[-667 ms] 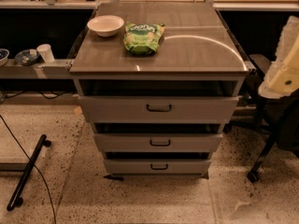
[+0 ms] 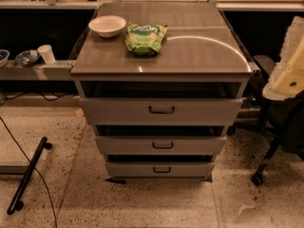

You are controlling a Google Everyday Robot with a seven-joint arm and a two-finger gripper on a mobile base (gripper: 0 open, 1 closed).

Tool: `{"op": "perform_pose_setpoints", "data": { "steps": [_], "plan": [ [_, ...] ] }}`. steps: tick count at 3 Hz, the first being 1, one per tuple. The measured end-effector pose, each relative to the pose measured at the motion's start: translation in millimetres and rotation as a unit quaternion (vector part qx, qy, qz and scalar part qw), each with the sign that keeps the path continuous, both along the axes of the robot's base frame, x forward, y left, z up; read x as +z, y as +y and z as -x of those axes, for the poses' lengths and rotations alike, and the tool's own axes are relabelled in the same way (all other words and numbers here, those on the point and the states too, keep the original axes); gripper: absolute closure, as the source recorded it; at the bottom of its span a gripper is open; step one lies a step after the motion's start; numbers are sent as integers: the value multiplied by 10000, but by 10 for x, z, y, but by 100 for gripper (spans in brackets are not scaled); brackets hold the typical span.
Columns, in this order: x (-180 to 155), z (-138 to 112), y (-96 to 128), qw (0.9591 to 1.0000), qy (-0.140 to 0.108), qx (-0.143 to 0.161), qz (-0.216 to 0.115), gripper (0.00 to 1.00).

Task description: Open middle drawer

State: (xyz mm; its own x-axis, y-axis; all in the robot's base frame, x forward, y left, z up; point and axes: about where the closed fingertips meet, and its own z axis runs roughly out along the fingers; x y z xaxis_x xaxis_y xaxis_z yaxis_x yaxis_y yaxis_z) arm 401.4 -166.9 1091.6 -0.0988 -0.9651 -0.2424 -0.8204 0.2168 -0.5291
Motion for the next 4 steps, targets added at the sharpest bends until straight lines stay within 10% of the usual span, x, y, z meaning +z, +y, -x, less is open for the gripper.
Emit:
{"op": "perform_pose_setpoints", "data": {
  "steps": [3, 4],
  "plan": [
    [0, 0, 0, 10000, 0, 0, 0, 1],
    [0, 0, 0, 10000, 0, 0, 0, 23]
  ]
}}
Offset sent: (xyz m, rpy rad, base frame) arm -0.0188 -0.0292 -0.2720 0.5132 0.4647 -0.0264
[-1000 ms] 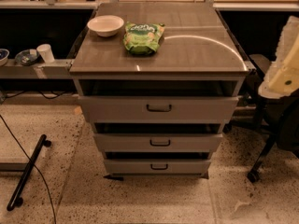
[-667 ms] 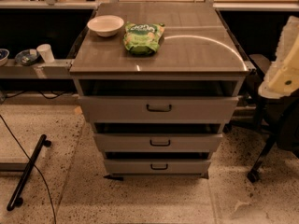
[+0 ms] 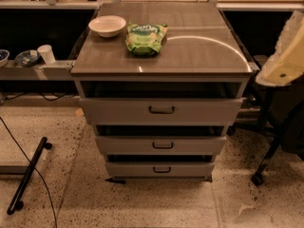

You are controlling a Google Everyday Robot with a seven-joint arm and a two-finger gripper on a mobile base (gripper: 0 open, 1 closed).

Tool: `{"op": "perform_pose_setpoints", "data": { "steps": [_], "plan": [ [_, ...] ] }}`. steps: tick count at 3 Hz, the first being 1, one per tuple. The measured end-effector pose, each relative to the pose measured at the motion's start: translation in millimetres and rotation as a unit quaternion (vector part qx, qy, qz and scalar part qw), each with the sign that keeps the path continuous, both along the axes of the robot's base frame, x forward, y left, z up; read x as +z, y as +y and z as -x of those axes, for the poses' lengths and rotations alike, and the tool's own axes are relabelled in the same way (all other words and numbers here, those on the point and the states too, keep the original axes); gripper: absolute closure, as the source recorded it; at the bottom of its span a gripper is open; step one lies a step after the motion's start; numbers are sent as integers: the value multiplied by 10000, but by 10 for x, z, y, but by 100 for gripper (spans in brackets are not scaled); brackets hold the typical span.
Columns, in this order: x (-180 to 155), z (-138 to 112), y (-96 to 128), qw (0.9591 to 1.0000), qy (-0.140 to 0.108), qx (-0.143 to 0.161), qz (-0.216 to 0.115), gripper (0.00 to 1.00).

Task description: Open middle drawer

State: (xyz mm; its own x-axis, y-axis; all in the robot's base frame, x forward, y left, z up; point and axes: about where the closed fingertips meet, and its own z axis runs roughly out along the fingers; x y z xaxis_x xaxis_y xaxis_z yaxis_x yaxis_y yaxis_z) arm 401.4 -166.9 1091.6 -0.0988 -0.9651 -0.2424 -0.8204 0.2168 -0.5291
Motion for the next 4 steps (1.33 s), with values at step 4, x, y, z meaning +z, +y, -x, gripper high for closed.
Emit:
{"op": "perform_pose_setpoints", "data": {
  "steps": [4],
  "plan": [
    [0, 0, 0, 10000, 0, 0, 0, 42]
  ]
}}
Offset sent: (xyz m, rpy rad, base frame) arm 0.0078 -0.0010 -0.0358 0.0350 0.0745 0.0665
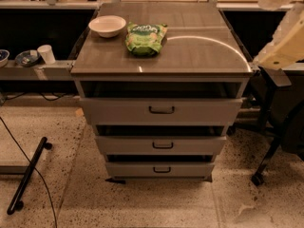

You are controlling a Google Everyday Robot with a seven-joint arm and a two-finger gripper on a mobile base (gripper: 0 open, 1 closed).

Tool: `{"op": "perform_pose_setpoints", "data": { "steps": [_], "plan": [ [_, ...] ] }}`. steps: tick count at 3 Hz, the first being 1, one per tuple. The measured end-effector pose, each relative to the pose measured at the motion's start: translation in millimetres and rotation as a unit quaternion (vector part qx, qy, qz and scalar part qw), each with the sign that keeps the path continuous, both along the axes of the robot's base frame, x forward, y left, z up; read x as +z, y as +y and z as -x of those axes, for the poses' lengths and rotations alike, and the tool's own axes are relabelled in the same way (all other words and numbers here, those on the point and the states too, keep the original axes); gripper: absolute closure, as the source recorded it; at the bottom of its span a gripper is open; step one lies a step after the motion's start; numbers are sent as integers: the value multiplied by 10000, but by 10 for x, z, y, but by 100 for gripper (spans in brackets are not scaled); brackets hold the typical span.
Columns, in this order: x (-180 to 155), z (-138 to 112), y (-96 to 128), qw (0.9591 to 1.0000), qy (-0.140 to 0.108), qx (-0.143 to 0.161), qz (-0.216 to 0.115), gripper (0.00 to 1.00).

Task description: Open middle drawer

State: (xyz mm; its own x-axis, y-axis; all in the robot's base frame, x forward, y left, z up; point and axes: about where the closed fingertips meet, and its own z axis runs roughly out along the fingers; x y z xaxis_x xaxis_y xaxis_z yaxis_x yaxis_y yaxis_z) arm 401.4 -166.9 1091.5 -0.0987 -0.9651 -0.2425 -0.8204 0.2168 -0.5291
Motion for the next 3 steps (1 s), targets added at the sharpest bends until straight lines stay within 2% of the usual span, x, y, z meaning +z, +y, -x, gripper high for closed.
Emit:
{"op": "perform_pose_setpoints", "data": {
  "steps": [1, 2, 3],
  "plan": [
    [0, 0, 0, 10000, 0, 0, 0, 59],
    [0, 0, 0, 10000, 0, 0, 0, 55],
    [0, 0, 0, 10000, 0, 0, 0, 44]
  ]
}}
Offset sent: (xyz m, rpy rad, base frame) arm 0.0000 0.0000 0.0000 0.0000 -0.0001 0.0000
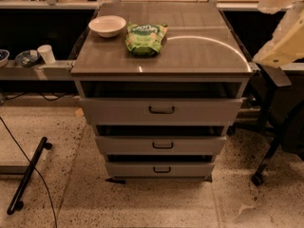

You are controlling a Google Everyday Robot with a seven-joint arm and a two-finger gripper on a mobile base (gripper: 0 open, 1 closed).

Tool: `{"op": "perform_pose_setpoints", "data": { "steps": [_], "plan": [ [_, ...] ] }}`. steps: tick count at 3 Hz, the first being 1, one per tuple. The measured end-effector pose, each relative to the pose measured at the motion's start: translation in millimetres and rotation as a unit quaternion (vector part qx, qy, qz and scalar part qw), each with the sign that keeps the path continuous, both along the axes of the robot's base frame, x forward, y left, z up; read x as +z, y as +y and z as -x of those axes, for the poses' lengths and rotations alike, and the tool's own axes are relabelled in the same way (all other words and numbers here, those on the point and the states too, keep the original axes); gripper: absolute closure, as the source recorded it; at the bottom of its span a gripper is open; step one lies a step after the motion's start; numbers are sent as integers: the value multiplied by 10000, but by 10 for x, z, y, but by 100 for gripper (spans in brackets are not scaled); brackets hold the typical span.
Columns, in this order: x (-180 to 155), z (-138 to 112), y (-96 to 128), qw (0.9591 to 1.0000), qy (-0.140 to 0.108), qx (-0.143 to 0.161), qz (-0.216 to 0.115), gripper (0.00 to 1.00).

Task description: Open middle drawer

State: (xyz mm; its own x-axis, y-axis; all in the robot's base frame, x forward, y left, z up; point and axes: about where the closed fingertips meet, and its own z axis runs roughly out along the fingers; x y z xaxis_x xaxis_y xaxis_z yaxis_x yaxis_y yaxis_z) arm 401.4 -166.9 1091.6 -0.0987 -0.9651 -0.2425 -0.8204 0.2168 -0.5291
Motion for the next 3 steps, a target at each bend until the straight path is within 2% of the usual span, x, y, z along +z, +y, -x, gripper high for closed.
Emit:
{"op": "perform_pose_setpoints", "data": {
  "steps": [1, 3],
  "plan": [
    [0, 0, 0, 10000, 0, 0, 0, 30],
    [0, 0, 0, 10000, 0, 0, 0, 27]
  ]
}}
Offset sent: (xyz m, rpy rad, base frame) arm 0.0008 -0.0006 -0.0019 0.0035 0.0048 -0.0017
